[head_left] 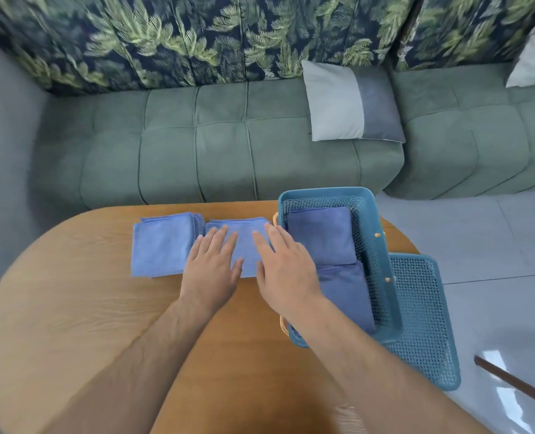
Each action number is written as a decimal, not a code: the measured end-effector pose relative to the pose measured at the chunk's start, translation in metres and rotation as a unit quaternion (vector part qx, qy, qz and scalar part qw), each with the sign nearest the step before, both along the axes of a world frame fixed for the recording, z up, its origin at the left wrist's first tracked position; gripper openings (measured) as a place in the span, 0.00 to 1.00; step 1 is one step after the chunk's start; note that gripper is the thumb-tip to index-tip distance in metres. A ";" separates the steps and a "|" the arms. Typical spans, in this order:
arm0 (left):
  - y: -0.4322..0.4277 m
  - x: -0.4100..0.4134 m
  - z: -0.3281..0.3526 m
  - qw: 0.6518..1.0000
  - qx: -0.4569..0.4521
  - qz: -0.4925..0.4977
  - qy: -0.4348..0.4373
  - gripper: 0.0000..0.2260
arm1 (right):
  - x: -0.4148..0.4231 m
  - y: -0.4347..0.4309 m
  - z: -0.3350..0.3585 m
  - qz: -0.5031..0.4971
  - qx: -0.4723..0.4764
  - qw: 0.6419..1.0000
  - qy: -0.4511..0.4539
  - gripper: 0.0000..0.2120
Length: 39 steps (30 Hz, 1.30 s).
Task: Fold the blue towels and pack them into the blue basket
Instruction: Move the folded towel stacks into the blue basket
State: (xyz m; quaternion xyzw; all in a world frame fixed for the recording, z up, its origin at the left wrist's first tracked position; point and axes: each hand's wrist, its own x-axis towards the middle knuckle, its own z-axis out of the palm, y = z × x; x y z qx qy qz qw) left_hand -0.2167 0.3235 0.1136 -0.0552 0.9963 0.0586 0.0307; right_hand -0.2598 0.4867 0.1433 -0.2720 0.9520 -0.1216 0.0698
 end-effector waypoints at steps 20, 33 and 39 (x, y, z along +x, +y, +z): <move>-0.201 0.055 -0.070 0.899 0.289 0.273 -0.184 0.23 | 0.018 -0.202 -0.090 -0.043 0.003 0.972 -0.232 0.16; -0.211 0.047 -0.055 0.711 0.537 0.419 -0.174 0.16 | 0.019 -0.204 -0.083 -0.167 -0.103 0.915 -0.353 0.26; -0.162 0.052 -0.013 0.788 0.507 0.331 -0.112 0.21 | 0.026 -0.157 -0.052 -0.127 -0.087 0.954 -0.259 0.30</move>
